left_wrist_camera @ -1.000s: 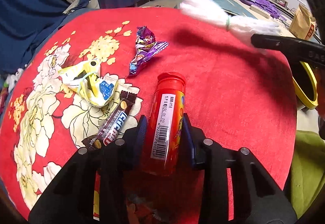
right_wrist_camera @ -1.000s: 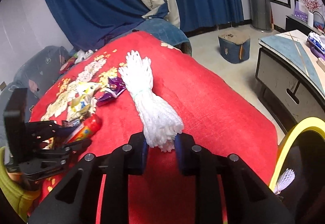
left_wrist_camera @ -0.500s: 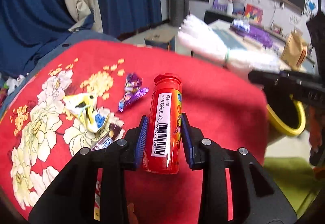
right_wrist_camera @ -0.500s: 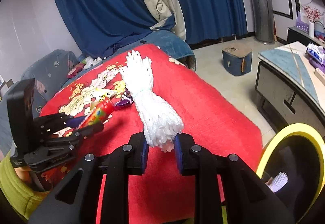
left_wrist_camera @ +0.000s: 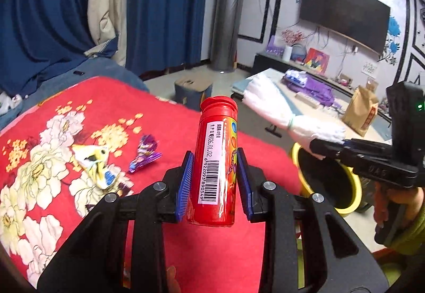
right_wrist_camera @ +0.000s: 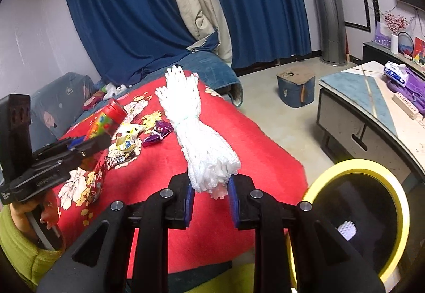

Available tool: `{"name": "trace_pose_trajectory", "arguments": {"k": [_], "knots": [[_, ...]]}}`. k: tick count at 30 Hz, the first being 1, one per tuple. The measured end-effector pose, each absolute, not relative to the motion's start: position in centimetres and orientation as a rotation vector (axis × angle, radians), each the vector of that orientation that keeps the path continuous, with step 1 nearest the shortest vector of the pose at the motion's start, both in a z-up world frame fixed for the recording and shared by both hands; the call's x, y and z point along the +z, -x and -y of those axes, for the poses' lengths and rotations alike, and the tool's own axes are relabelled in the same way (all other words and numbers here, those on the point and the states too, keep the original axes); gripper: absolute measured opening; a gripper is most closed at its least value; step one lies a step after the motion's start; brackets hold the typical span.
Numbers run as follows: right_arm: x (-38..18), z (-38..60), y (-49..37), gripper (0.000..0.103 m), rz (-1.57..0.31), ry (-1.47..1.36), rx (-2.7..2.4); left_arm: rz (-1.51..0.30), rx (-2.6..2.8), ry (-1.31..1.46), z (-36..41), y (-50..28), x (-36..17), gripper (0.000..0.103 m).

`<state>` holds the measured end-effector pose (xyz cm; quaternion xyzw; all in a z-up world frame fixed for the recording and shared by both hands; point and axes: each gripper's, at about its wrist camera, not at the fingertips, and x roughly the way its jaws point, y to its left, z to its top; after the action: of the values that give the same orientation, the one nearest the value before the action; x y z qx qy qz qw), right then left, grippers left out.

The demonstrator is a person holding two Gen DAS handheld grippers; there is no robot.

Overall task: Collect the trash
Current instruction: 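Carry the red can and white glove over the yellow bin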

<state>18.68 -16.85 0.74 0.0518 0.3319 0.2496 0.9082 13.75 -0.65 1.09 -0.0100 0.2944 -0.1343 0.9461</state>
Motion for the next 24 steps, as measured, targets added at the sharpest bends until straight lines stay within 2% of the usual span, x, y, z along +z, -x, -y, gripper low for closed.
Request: {"name": "trace_pose_trajectory", "arguments": {"k": [24], "knots": [[0.5,26.8,-15.8,0.021,-0.652,-0.144,0.304,-0.548,-0.450,0.004,8.4,-12.9,1.7,0.025]]}}
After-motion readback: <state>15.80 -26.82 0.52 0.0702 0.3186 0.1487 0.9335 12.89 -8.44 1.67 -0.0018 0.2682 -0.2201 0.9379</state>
